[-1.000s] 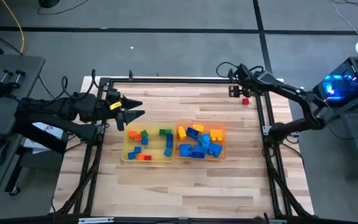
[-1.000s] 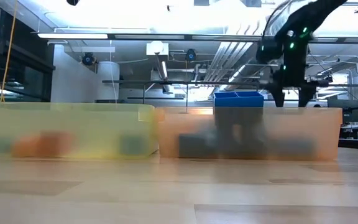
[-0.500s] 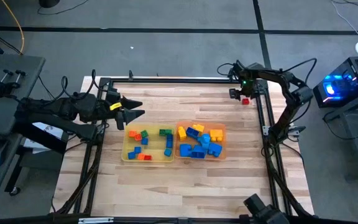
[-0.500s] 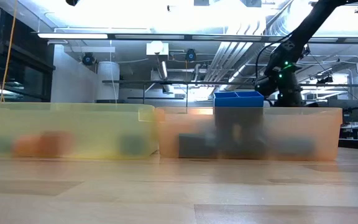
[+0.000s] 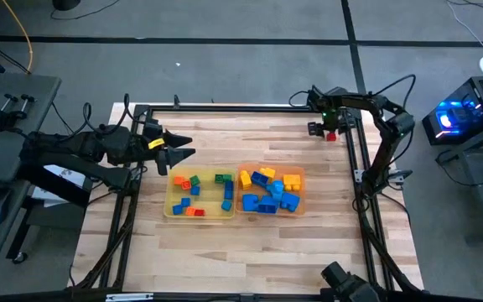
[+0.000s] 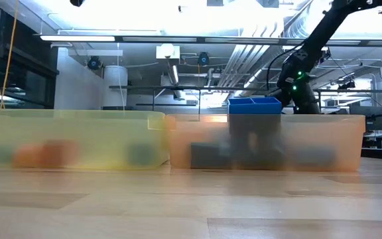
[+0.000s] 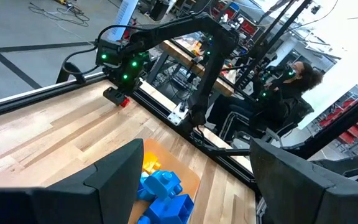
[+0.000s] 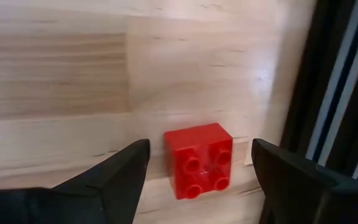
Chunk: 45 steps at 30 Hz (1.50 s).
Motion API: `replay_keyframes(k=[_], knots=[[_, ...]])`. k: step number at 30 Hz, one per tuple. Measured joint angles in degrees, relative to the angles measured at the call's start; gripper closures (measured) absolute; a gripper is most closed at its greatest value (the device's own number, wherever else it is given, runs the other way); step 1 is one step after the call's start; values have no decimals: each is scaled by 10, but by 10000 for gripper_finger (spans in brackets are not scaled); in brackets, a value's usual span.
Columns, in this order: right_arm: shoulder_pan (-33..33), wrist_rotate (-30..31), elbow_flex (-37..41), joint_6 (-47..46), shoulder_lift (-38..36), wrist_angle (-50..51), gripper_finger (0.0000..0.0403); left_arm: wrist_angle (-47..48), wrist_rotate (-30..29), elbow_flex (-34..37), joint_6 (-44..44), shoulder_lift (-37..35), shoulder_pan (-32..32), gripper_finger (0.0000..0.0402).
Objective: Sort blocks by size
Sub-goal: Put the small red game piece into the yellow bin
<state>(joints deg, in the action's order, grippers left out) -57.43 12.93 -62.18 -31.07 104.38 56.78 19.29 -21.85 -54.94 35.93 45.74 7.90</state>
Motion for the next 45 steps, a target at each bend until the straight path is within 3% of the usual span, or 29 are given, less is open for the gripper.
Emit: replay_keyframes(k=[9,14,18,28,38,41,45], knots=[[2,-49,-27,61,28,47,150,4,1,0,-6,0,0,122],[4,-155,-30,134,29,45,153,4,5,0,-6,0,0,122],[10,-228,-26,130,29,10,153,4,7,0,-4,0,0,122],[38,-198,-26,-7,29,-18,154,4,7,0,-1,0,0,122],[70,-154,-27,67,28,-15,161,6,34,0,0,0,0,122],[79,-149,-27,64,28,-18,193,6,34,0,0,0,0,122],[88,-145,-27,66,27,-19,270,6,34,0,0,0,0,122]])
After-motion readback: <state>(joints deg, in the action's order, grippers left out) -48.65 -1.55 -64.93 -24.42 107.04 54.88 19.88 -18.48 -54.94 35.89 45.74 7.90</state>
